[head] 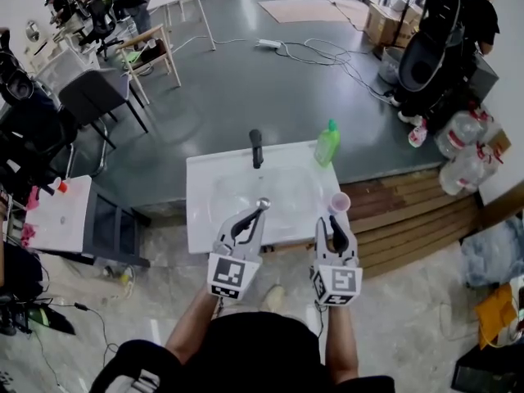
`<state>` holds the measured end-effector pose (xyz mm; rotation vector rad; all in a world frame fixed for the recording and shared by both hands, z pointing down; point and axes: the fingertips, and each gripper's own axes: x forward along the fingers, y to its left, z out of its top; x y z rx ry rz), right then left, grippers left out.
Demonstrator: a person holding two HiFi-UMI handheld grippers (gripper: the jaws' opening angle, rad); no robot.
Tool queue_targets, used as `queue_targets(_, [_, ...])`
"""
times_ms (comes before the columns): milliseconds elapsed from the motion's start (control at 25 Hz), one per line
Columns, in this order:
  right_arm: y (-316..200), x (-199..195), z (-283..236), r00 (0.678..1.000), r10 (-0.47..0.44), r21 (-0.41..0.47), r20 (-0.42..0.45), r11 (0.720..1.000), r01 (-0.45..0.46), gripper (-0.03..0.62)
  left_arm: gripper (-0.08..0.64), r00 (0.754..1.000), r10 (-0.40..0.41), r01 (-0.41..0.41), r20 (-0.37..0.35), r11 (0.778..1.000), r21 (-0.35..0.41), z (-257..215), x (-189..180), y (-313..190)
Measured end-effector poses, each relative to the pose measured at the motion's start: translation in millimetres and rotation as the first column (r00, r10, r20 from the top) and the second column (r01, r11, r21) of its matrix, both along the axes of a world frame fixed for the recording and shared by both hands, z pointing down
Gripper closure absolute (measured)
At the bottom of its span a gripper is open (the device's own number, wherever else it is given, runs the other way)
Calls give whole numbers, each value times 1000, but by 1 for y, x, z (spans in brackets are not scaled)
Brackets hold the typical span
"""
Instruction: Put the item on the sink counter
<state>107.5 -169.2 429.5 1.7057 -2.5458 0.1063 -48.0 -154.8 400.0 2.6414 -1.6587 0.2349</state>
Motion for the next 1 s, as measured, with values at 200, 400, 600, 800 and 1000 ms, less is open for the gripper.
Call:
queue_targets(200, [9, -3, -4, 1000, 0, 12, -2, 1000, 0, 529, 558, 1000, -1, 1, 6, 1000, 6, -2, -3, 8])
queue_targets(400, [16, -5, -6, 1000, 7, 12, -4, 1000, -7, 563, 558, 1000, 5, -5, 6, 1000, 4, -2, -5, 16])
queue_targets(600, [22, -6, -6, 1000, 15, 6, -2, 1000, -15, 592, 557, 1000, 5, -5, 3, 1000, -7, -1, -7, 20])
queue_targets(800, [26, -5, -3, 1000, 23, -11, -6, 1000, -23, 594, 558, 1000, 13, -13, 12, 1000, 3, -1, -7, 22])
queue_targets(1000, [27, -8, -3, 1000, 17, -10, -13, 1000, -17, 594, 558, 1000, 15, -15, 9, 1000, -8, 3, -8, 21])
